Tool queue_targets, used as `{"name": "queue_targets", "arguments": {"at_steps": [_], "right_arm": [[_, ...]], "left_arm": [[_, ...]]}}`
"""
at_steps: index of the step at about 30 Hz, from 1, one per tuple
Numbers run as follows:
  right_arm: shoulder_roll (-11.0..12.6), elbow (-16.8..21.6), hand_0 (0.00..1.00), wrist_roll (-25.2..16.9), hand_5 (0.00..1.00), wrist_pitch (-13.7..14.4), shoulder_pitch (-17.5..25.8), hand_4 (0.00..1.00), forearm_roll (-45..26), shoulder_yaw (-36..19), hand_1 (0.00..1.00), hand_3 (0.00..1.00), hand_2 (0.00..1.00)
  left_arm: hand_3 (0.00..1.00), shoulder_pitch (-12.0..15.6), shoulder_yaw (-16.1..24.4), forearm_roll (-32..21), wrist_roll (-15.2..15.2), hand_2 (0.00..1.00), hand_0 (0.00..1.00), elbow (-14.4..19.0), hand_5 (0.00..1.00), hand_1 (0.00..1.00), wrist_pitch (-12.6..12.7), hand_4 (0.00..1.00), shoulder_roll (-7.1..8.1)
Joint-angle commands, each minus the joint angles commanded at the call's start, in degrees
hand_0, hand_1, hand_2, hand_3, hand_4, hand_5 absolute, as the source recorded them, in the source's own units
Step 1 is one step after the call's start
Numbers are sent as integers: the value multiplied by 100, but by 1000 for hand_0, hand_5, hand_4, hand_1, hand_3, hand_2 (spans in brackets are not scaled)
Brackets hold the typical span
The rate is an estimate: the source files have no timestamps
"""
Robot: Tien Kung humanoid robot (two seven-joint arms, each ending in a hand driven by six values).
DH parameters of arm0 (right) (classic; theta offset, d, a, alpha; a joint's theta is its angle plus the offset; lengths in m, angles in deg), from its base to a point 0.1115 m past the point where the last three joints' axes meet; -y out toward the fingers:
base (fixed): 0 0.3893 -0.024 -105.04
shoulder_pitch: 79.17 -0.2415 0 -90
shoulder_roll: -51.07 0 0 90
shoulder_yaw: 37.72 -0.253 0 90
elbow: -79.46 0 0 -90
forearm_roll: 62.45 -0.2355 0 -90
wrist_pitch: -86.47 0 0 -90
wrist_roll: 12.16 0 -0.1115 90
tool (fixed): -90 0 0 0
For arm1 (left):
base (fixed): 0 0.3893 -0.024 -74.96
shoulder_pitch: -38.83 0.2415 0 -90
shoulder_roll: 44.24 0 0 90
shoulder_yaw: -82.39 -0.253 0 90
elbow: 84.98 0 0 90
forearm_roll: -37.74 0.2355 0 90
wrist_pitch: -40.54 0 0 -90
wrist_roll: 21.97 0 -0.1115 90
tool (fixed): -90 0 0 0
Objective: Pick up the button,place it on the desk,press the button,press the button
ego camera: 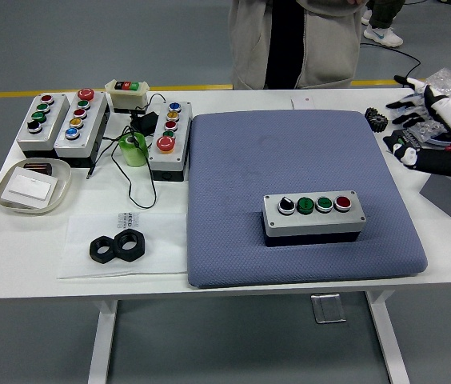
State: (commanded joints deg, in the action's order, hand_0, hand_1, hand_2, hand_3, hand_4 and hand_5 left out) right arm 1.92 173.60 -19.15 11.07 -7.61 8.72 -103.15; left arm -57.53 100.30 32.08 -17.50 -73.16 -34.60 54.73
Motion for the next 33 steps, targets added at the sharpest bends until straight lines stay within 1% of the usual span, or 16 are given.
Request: {"name": "queue_targets", "arguments": {"at_steps": [2,4,5,6,10,11,14,17,19,22,23,33], "right_arm": [[-31,-69,899,-218,251,16,63,729,-484,-223,841,963,934],[-60,-169,899,-316,251,27,108,729,-968,-359,841,963,934],[-74,-216,911,-342,271,32,123,705,-1176,-404,845,928,907],[-103,-327,911,-376,271,36,148,705,-1437,-478,845,928,907],[-198,-654,911,-368,271,-29,193,705,-2405,-617,845,928,907],[-221,-725,911,-353,311,-58,205,671,-2629,-647,840,881,889],[-300,-882,911,-300,311,-147,290,671,-3361,-719,840,881,889],[-412,-917,908,-271,308,-201,450,670,-3938,-826,840,872,884],[-552,-927,908,-238,308,-244,592,670,-4039,-919,840,872,884],[-641,-942,908,-213,308,-278,668,670,-4037,-962,840,872,884],[-690,-948,908,-209,330,-292,714,660,-4048,-989,835,864,881],[-824,-947,899,-150,331,-333,860,654,-3940,-958,827,857,881]], "left_arm": [[831,-4,-4,-6,3,872,754,0,998,828,-3,637,2],[831,-7,-8,-10,5,872,754,0,998,828,-4,637,2],[831,-7,-11,-14,7,872,754,0,998,828,-5,637,1],[831,-7,-17,-25,11,872,754,0,998,828,-6,637,1],[831,-10,-26,-35,17,872,754,0,998,828,-8,637,-2],[831,-10,-28,-38,19,872,755,0,998,828,-9,637,-3],[831,-17,-19,-21,21,872,755,-2,998,828,-9,637,-4],[831,-29,-32,-37,32,873,757,-4,998,828,-13,637,0],[831,-42,-42,-50,35,873,757,-3,998,828,-15,637,-1],[831,-51,-30,-31,28,873,757,-2,998,828,-14,637,-2],[831,-51,-17,-6,19,873,757,-1,998,828,-13,637,-2],[831,-23,56,147,-25,873,760,14,998,828,-10,637,-9]]}}
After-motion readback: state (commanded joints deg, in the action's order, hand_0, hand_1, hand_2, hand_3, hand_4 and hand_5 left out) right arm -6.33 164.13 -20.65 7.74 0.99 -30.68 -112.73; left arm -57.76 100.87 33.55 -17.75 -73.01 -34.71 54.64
